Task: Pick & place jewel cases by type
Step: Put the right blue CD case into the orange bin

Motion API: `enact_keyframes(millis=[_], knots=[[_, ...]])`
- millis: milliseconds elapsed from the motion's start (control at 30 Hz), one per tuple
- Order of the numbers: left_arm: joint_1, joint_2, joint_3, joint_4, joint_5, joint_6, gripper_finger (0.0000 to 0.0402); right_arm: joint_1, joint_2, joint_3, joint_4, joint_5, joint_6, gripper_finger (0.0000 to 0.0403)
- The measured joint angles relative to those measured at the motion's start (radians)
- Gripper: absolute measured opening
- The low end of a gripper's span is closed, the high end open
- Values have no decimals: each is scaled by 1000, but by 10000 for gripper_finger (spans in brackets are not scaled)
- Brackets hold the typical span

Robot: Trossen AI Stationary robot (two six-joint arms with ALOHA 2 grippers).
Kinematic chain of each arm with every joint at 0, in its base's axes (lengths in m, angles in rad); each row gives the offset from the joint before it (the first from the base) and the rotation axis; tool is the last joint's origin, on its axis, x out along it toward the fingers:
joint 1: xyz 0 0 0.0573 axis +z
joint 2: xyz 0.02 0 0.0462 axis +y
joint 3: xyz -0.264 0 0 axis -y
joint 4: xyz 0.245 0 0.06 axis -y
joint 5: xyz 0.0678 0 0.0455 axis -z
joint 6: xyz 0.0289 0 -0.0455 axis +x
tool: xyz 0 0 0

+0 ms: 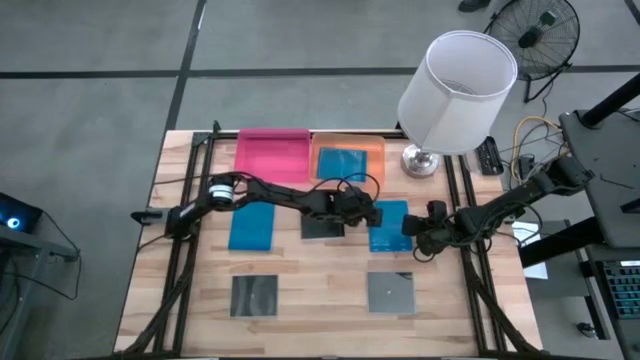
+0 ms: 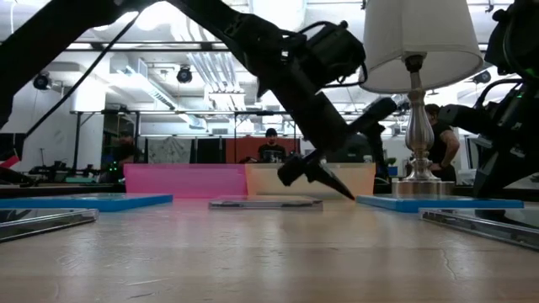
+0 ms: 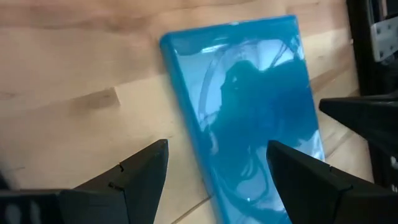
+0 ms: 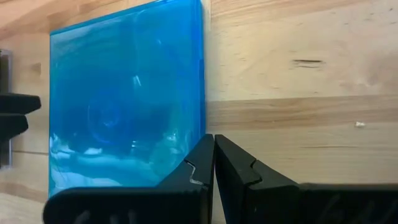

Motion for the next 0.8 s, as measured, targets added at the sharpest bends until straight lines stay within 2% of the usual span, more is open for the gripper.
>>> enact_keyframes(millis=[167,367,500,800], knots=[[-1,30,59,6,3,8,257,0,3,0,6,-1,-10,8],[-2,80,121,-47,55,7,257,-1,52,0,20,-28,-3,8],[-2,77,125,-101,50,45,257,0,81,2,36,-30,-2,8],[-11,76,124,-109,45,40,257,-1,110,1,105,-26,-23,8]])
